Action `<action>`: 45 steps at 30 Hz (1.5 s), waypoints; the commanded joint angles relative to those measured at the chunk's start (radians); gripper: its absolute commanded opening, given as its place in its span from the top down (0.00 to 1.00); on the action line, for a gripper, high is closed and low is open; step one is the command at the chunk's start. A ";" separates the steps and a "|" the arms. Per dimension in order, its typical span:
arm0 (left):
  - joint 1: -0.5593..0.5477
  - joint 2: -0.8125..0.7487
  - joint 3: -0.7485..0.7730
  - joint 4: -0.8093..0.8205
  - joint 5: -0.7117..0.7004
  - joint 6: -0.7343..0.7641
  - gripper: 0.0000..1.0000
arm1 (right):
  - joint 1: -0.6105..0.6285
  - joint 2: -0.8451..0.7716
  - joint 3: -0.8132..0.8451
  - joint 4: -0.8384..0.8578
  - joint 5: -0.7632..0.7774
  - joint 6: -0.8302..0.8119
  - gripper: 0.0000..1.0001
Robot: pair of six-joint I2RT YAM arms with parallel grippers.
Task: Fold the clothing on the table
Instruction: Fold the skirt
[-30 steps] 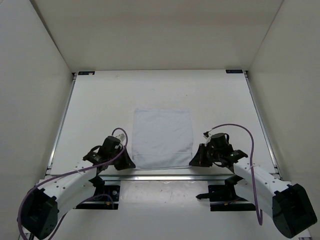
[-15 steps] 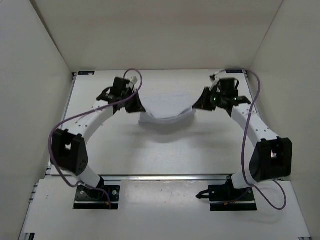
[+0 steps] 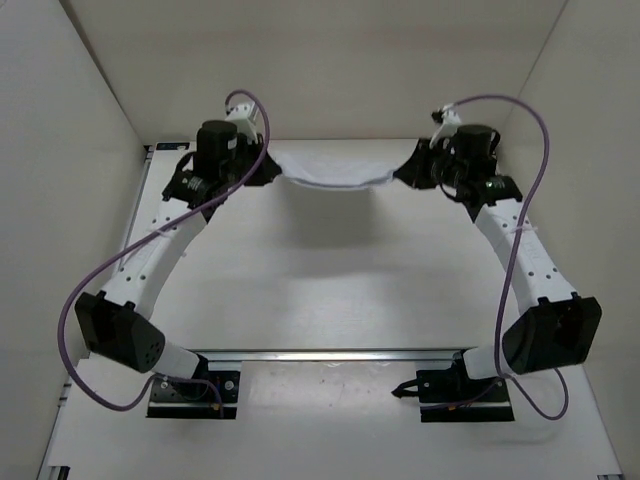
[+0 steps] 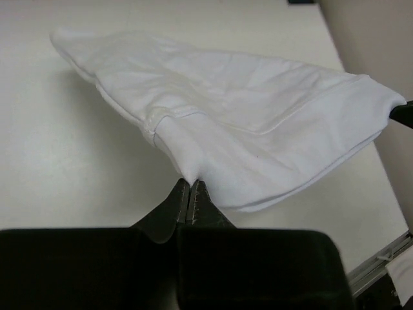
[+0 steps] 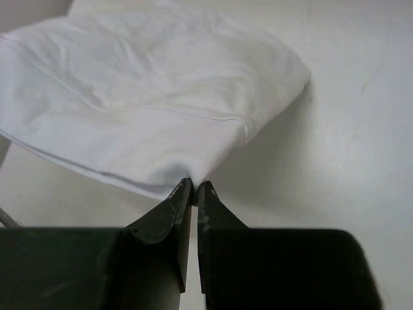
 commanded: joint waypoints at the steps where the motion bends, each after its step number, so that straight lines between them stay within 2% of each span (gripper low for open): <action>1: -0.031 -0.079 -0.186 -0.041 -0.029 0.011 1.00 | 0.030 -0.113 -0.211 -0.027 0.019 -0.005 1.00; 3: -0.052 -0.163 -0.358 -0.053 -0.025 -0.015 1.00 | 0.063 -0.188 -0.375 -0.044 0.053 0.024 1.00; 7: -0.116 -0.361 -0.617 -0.105 -0.005 -0.107 1.00 | 0.176 -0.373 -0.573 -0.079 0.053 0.141 1.00; 11: -0.127 -0.510 -0.705 -0.211 0.034 -0.168 1.00 | 0.332 -0.489 -0.716 -0.093 0.067 0.297 1.00; 14: -0.072 -0.477 -0.708 -0.243 0.081 -0.156 1.00 | 0.299 -0.458 -0.712 -0.075 0.039 0.294 1.00; 16: -0.058 -0.418 -0.685 -0.223 0.080 -0.138 1.00 | 0.226 -0.391 -0.699 -0.038 -0.051 0.259 1.00; 20: 0.006 -0.221 -0.600 -0.133 0.103 -0.112 1.00 | 0.146 -0.206 -0.633 0.011 -0.063 0.198 1.00; 23: 0.034 -0.066 -0.436 -0.107 0.127 -0.084 1.00 | 0.089 -0.087 -0.532 0.030 -0.105 0.169 1.00; 27: 0.042 0.139 -0.194 -0.137 0.121 -0.027 1.00 | 0.077 0.000 -0.396 0.062 -0.080 0.146 1.00; 33: 0.088 0.378 0.037 -0.156 0.146 -0.029 1.00 | 0.003 0.155 -0.246 0.099 -0.108 0.126 1.00; 36: 0.096 0.493 0.100 -0.162 0.140 -0.021 1.00 | -0.014 0.246 -0.183 0.108 -0.103 0.110 1.00; 41: 0.103 0.545 0.155 -0.182 0.135 -0.030 1.00 | -0.008 0.399 -0.068 0.065 -0.137 0.110 1.00; 45: 0.109 0.509 0.128 -0.147 0.145 -0.017 1.00 | 0.024 0.407 -0.044 0.071 -0.122 0.116 1.00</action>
